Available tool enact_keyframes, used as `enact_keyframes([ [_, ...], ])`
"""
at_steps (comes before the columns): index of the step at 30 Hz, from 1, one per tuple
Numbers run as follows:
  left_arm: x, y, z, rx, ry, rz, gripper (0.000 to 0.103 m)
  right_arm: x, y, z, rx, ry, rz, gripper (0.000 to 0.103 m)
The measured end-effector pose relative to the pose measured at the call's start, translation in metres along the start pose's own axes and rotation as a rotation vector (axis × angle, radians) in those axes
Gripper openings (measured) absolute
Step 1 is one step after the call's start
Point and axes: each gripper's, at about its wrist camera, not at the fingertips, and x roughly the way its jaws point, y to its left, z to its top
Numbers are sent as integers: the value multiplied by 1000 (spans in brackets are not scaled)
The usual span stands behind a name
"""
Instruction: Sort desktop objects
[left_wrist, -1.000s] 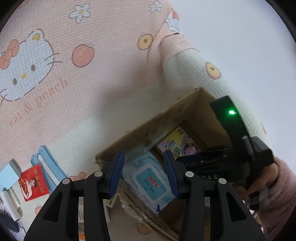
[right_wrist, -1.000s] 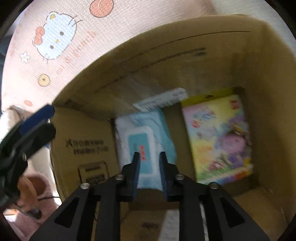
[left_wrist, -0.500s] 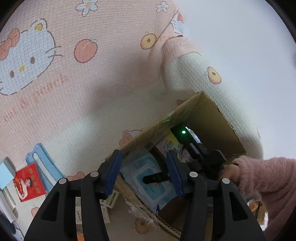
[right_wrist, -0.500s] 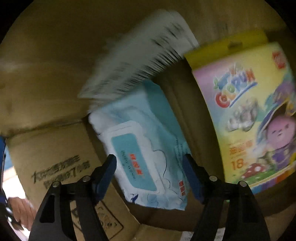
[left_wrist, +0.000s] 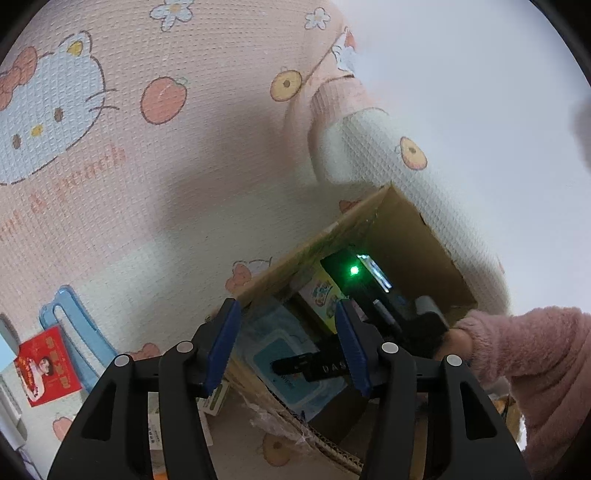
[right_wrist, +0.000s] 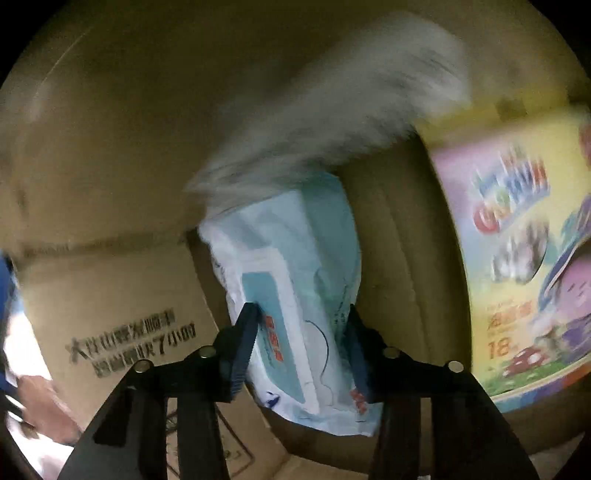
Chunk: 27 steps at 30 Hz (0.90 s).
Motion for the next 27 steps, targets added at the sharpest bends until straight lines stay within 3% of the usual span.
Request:
enact_keyframes([
  [5, -1, -4, -1, 15, 14, -21, 57, -25, 10, -11, -48, -38, 3, 28],
  [9, 9, -3, 4, -19, 76, -38, 57, -31, 5, -16, -46, -2, -16, 25],
  [13, 12, -18, 7, 42, 116, -21, 57, -49, -11, -20, -19, -5, 31, 23],
  [17, 19, -38, 12, 90, 150, -24, 57, -75, -27, -26, -2, -13, -4, 22],
  [23, 58, -69, 18, 114, 247, 72, 57, -121, -73, -45, 84, -52, -95, 21],
  [27, 83, -89, 13, 125, 312, 84, 57, -154, -98, -50, 124, -124, -75, 19],
])
